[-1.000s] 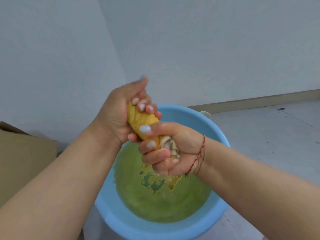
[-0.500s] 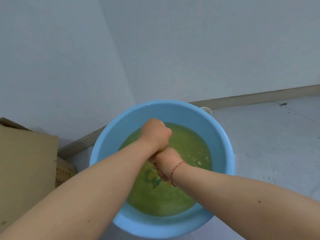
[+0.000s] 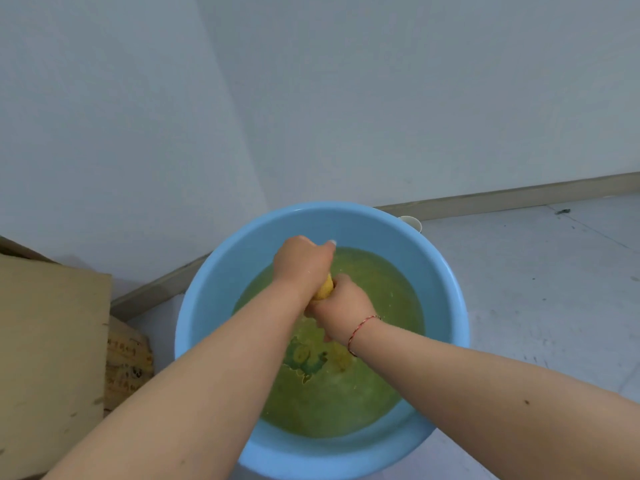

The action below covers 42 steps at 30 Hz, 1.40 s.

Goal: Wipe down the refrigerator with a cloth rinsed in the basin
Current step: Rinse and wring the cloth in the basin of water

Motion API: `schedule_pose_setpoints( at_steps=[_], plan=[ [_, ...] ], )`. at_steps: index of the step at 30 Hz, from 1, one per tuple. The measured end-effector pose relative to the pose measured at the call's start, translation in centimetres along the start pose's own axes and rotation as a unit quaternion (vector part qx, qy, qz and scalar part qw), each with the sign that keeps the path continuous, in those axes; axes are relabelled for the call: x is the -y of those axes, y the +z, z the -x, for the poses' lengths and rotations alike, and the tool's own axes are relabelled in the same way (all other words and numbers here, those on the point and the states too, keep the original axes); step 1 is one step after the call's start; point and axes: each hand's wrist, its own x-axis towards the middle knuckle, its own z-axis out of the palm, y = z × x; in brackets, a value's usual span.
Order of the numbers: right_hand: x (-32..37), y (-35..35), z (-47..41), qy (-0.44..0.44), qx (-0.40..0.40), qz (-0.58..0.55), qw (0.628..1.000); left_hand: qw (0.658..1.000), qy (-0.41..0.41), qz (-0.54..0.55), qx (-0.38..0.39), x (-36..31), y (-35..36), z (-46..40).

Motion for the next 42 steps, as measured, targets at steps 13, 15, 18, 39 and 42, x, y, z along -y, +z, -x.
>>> schedule_pose_setpoints(
  at_steps=[13, 15, 18, 39, 42],
  plan=[
    [2.3, -5.9, -0.6, -0.043, 0.141, -0.280, 0.949, 0.916, -0.054, 0.354, 0.181, 2.1, -5.8, -0.5],
    [2.5, -6.2, -0.8, -0.058, 0.076, -0.166, 0.981, 0.923, -0.045, 0.342, 0.167, 2.0, -5.7, -0.3],
    [3.4, -6.7, -1.0, -0.096, 0.021, -0.009, 0.995, 0.950, -0.057, 0.281, 0.123, 1.2, -5.3, 0.0],
    [15.2, -23.7, 14.8, 0.165, 0.083, -0.465, 0.866, 0.924, -0.062, 0.242, 0.291, -22.6, -11.6, 11.0],
    [17.3, -25.6, 18.0, 0.154, 0.062, -0.462, 0.871, 0.914, -0.056, 0.223, 0.334, -27.0, -11.3, 13.8]
  ],
)
